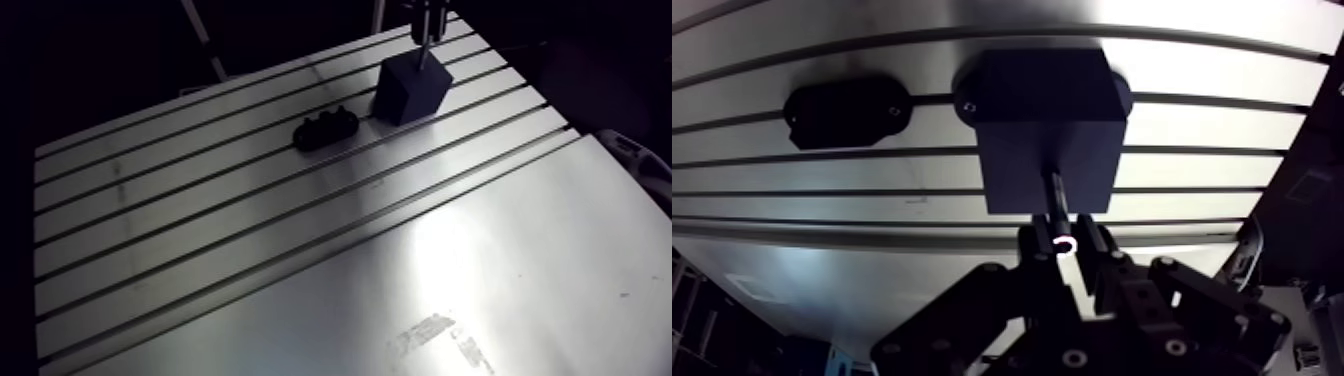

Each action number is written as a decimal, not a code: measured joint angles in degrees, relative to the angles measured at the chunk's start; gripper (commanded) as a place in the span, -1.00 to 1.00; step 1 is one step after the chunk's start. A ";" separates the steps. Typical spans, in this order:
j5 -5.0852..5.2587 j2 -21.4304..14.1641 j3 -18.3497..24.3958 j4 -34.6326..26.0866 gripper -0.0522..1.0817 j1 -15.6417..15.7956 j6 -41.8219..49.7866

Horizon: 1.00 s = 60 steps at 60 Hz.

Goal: Pick up the M10 bolt and insert it into the hole until fully seated.

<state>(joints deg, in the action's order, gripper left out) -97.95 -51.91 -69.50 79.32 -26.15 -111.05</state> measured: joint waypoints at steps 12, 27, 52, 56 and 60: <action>0.00 -0.01 -0.15 0.00 0.99 0.06 0.00; 0.00 0.02 -0.19 0.00 0.99 0.11 0.00; 0.00 0.04 -0.04 0.31 0.99 0.13 0.00; 0.00 0.03 -0.02 0.33 0.99 0.13 0.00; 0.00 0.02 0.00 0.34 0.99 0.15 0.00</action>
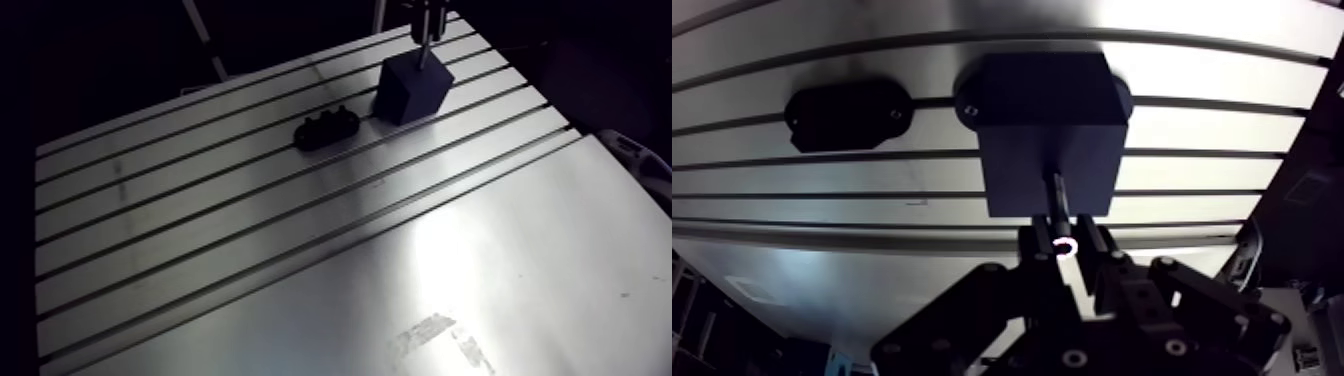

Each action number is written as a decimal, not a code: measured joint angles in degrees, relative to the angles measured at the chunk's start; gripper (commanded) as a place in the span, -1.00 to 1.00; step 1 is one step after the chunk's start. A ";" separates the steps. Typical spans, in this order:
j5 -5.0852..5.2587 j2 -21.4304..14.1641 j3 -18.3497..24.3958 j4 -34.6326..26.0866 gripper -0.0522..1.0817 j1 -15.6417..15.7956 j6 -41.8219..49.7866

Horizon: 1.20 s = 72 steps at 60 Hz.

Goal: Pick up the M10 bolt and insert it into the hole until fully seated.

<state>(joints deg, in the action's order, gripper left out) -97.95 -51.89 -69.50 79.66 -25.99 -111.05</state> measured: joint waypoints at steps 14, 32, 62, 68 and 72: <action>0.00 -0.01 -0.03 0.01 0.99 0.04 0.00; 0.00 -0.08 -0.23 0.01 0.99 0.12 0.00; -0.02 -0.09 -0.30 0.08 0.99 0.11 0.00; -0.02 -0.10 -0.28 0.17 0.99 0.08 0.00; -0.02 -0.10 -0.27 0.23 0.99 0.08 0.00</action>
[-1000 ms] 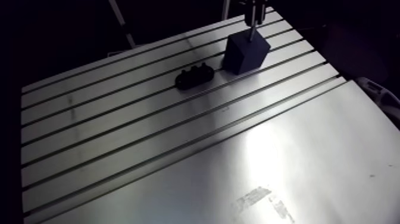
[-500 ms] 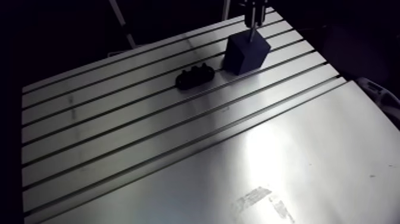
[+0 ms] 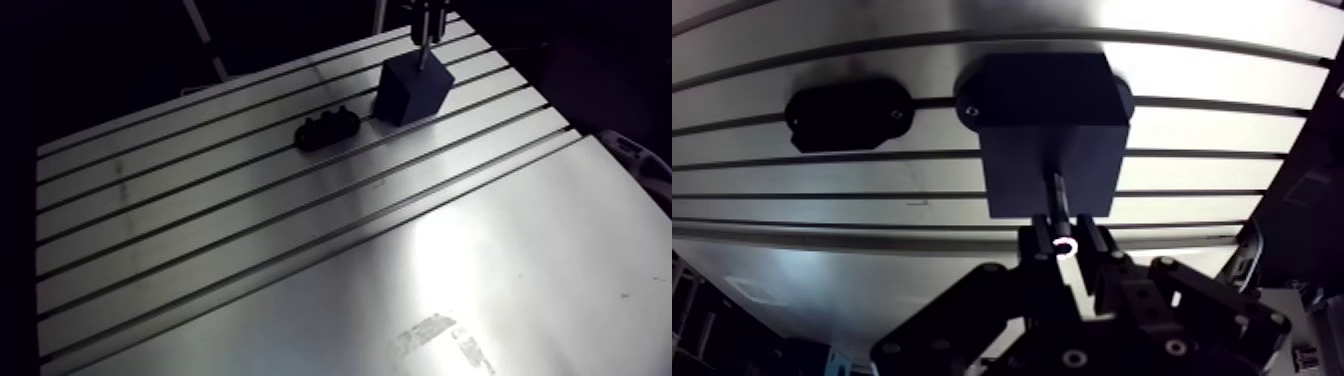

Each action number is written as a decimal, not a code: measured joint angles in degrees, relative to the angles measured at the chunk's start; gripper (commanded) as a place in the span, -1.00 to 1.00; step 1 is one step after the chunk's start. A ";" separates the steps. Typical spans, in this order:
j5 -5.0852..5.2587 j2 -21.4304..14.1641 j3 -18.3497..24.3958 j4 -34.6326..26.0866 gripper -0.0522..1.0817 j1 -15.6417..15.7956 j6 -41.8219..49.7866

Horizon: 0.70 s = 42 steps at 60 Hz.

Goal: Pick up the M10 bolt and insert it into the hole until fully seated.

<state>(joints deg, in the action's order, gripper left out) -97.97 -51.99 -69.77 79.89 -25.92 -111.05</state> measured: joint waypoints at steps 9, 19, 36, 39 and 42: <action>0.01 0.00 -0.01 0.06 0.99 0.02 0.00; 0.02 0.01 -0.03 0.08 0.99 0.05 0.00; 0.01 0.01 0.00 0.13 0.99 0.06 0.00; 0.02 0.01 0.01 0.13 0.99 0.06 0.00; 0.02 0.01 0.02 0.13 0.99 0.06 0.00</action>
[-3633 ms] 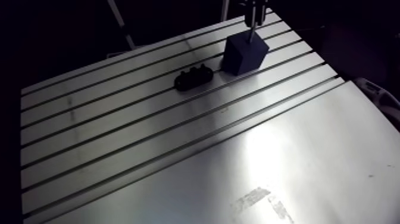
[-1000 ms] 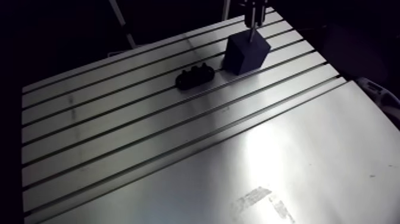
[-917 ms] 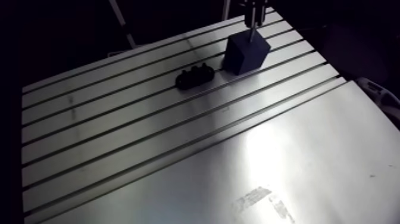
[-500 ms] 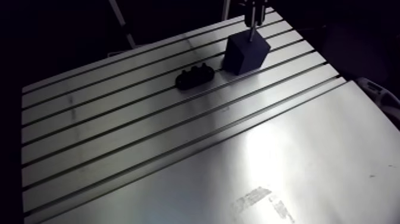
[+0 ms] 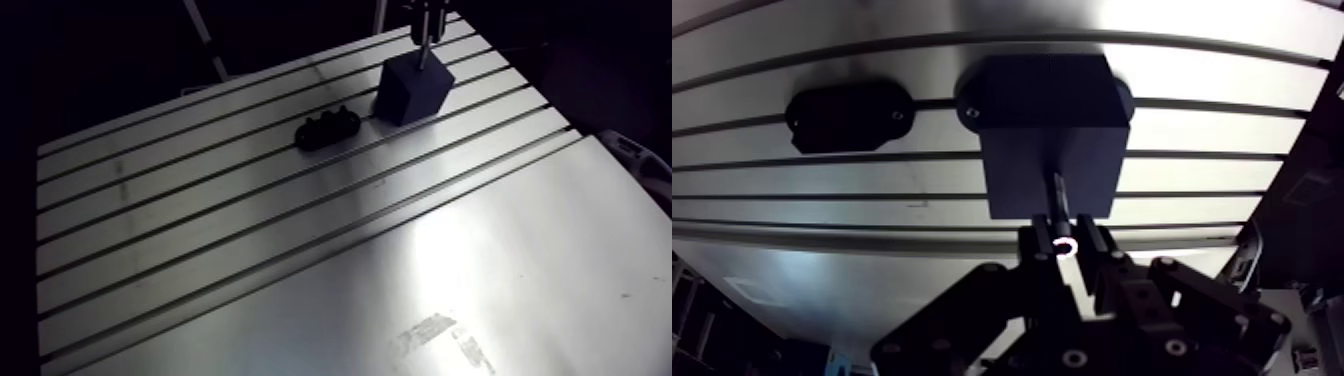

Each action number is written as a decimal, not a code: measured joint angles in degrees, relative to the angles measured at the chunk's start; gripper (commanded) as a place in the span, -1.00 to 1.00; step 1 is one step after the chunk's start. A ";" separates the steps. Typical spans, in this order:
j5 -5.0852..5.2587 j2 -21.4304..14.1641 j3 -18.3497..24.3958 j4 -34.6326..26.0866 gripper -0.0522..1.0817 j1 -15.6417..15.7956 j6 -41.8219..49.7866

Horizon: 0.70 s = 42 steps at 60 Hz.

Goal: Pick up the M10 bolt and insert it into the hole until fully seated.

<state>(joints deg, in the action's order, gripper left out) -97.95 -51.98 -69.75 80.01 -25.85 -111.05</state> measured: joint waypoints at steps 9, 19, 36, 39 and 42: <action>0.00 0.00 -0.02 0.01 0.99 -0.03 -0.02; 0.00 0.00 -0.06 0.01 0.99 -0.07 -0.07; 0.00 0.00 -0.37 0.04 0.99 -0.08 -0.09; -0.01 0.00 -0.44 0.05 0.99 -0.08 -0.09; -0.01 0.00 -0.49 0.06 0.99 -0.08 -0.09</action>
<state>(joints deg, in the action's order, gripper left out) -97.97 -51.98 -70.23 80.08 -25.94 -111.14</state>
